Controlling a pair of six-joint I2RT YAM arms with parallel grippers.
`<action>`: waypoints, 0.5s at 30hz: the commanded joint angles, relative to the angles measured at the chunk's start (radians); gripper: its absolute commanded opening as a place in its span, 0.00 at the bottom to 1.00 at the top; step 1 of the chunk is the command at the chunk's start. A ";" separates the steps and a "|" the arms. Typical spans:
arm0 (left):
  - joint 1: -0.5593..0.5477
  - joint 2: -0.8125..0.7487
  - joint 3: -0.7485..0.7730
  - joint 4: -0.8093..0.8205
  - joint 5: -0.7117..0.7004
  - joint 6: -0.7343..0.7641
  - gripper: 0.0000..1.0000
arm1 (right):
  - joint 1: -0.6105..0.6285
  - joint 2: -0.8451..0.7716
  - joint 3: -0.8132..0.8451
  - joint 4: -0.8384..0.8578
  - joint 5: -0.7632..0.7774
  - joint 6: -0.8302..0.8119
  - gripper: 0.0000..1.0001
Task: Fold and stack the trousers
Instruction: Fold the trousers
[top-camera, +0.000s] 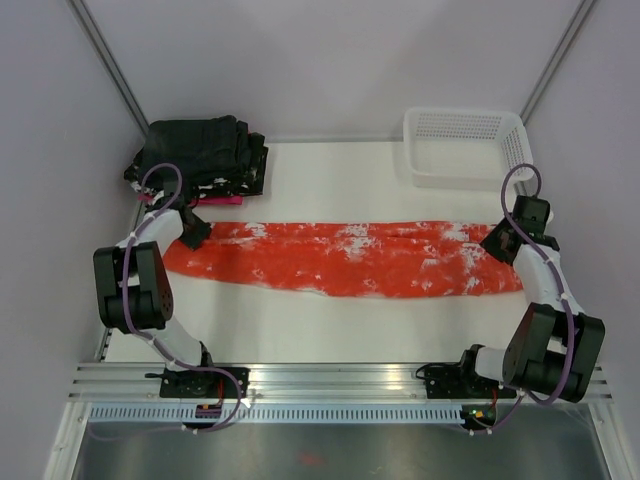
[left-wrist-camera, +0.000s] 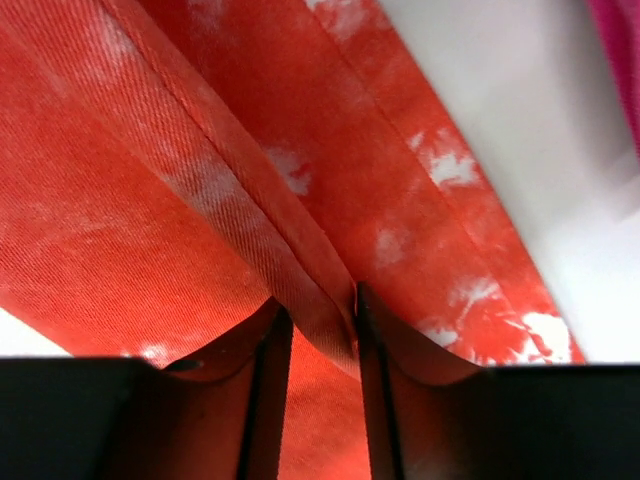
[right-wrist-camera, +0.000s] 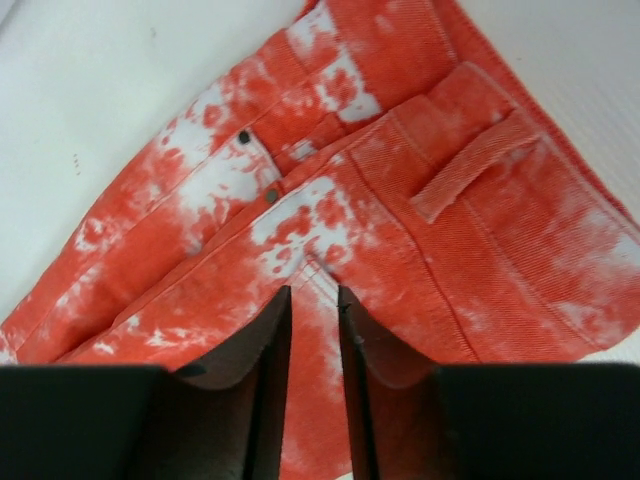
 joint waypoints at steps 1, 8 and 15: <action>0.002 0.026 0.018 0.037 -0.021 -0.061 0.36 | -0.037 0.026 -0.018 0.078 0.039 0.060 0.33; 0.001 0.028 -0.017 0.075 -0.022 -0.058 0.10 | -0.043 0.189 0.066 0.113 0.064 0.060 0.46; 0.001 0.020 -0.020 0.090 -0.011 -0.054 0.02 | -0.043 0.315 0.149 0.097 0.124 0.020 0.66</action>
